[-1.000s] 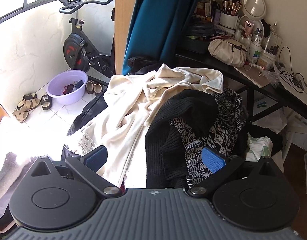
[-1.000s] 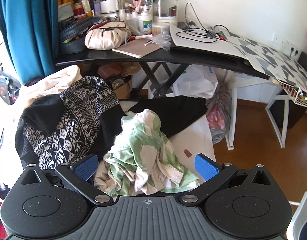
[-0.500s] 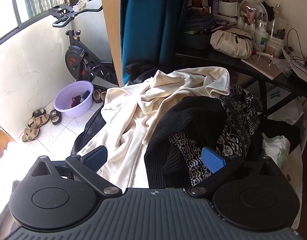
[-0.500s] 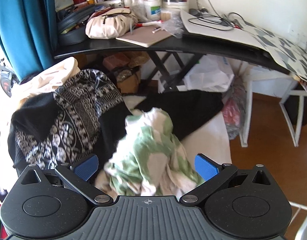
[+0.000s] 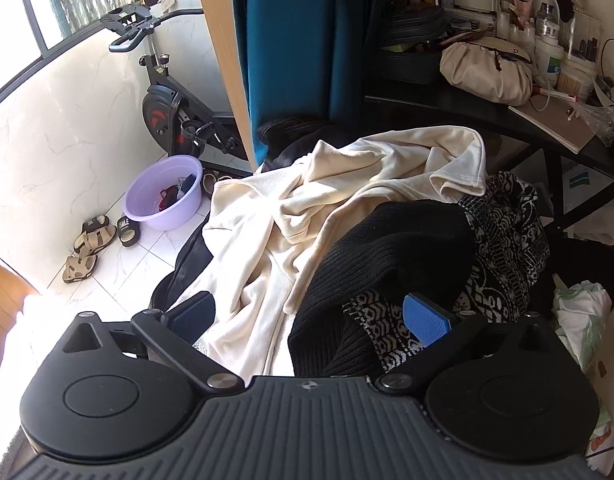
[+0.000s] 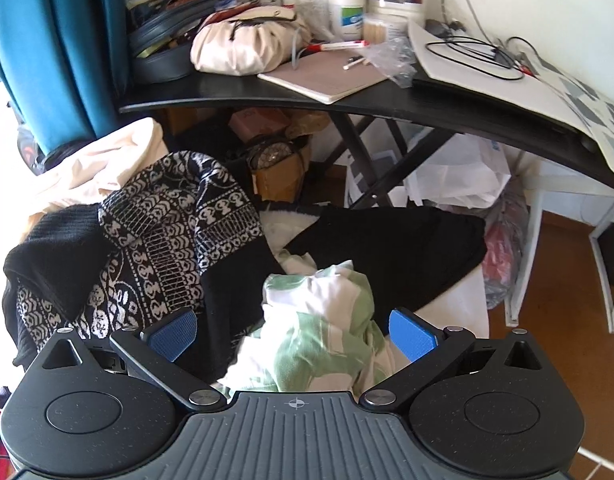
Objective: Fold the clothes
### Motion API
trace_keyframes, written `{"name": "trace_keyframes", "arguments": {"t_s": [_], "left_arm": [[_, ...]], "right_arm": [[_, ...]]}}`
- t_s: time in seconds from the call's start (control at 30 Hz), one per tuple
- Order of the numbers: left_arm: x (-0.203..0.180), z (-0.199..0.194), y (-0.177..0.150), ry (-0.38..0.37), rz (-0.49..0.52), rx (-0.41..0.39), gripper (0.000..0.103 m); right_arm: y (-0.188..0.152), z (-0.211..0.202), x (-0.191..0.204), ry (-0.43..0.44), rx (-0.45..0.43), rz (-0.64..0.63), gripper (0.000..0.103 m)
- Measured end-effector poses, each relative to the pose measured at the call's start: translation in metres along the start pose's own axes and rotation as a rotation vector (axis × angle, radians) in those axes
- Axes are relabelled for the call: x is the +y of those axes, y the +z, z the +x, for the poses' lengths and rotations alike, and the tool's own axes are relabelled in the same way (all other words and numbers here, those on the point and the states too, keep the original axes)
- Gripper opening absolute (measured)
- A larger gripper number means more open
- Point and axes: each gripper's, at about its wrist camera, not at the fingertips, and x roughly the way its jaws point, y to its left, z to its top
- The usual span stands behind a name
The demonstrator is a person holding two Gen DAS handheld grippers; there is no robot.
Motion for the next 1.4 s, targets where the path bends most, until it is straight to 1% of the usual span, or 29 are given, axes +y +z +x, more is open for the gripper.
{"name": "trace_keyframes", "arguments": {"t_s": [0.1, 0.23, 0.4, 0.57, 0.6, 0.73, 0.87, 0.93, 1.03, 1.1, 1.13, 1.2, 1.23, 1.27, 1.3, 1.33, 1.37, 1.4], "left_arm": [[0.016, 0.005, -0.002, 0.004, -0.029, 0.008, 0.102], [0.03, 0.014, -0.008, -0.029, -0.038, 0.028, 0.102], [0.043, 0.019, -0.008, -0.089, 0.011, 0.003, 0.102], [0.07, 0.027, -0.01, -0.131, 0.024, 0.0, 0.102], [0.077, 0.028, -0.01, -0.136, 0.027, 0.001, 0.102], [0.1, 0.032, -0.014, -0.136, 0.049, 0.005, 0.102], [0.116, 0.035, -0.017, -0.142, 0.046, 0.014, 0.102], [0.122, 0.036, -0.02, -0.148, 0.044, 0.02, 0.102], [0.126, 0.034, -0.024, -0.155, 0.042, 0.024, 0.102], [0.131, 0.033, -0.027, -0.158, 0.039, 0.025, 0.102], [0.133, 0.034, -0.028, -0.159, 0.036, 0.027, 0.102], [0.137, 0.035, -0.03, -0.16, 0.032, 0.033, 0.102], [0.139, 0.036, -0.031, -0.158, 0.03, 0.036, 0.102], [0.141, 0.038, -0.031, -0.156, 0.027, 0.039, 0.102], [0.143, 0.039, -0.031, -0.153, 0.024, 0.042, 0.102], [0.145, 0.04, -0.031, -0.153, 0.02, 0.042, 0.102], [0.145, 0.041, -0.031, -0.153, 0.015, 0.04, 0.102], [0.146, 0.041, -0.03, -0.154, 0.01, 0.037, 0.102]], "right_arm": [[-0.002, 0.004, 0.013, 0.011, 0.014, -0.011, 0.102], [-0.01, 0.009, 0.039, 0.01, 0.027, -0.042, 0.102], [-0.029, 0.014, 0.078, 0.008, 0.031, -0.045, 0.102], [-0.054, 0.03, 0.122, -0.037, 0.05, -0.119, 0.1], [-0.059, 0.033, 0.131, -0.032, 0.058, -0.131, 0.1], [-0.077, 0.043, 0.162, 0.04, 0.12, -0.16, 0.1], [-0.098, 0.051, 0.194, 0.1, 0.158, -0.211, 0.1], [-0.108, 0.054, 0.211, 0.104, 0.164, -0.262, 0.1], [-0.119, 0.058, 0.235, 0.096, 0.146, -0.35, 0.1], [-0.123, 0.064, 0.247, 0.087, 0.142, -0.394, 0.097], [-0.124, 0.067, 0.251, 0.086, 0.146, -0.406, 0.095], [-0.124, 0.074, 0.257, 0.097, 0.158, -0.417, 0.072], [-0.123, 0.077, 0.259, 0.105, 0.17, -0.409, 0.069], [-0.12, 0.078, 0.259, 0.106, 0.176, -0.395, 0.058], [-0.117, 0.077, 0.259, 0.115, 0.179, -0.38, 0.044], [-0.114, 0.075, 0.257, 0.143, 0.19, -0.363, 0.036], [-0.111, 0.073, 0.255, 0.168, 0.2, -0.346, 0.019], [-0.107, 0.068, 0.253, 0.171, 0.201, -0.33, 0.01]]}}
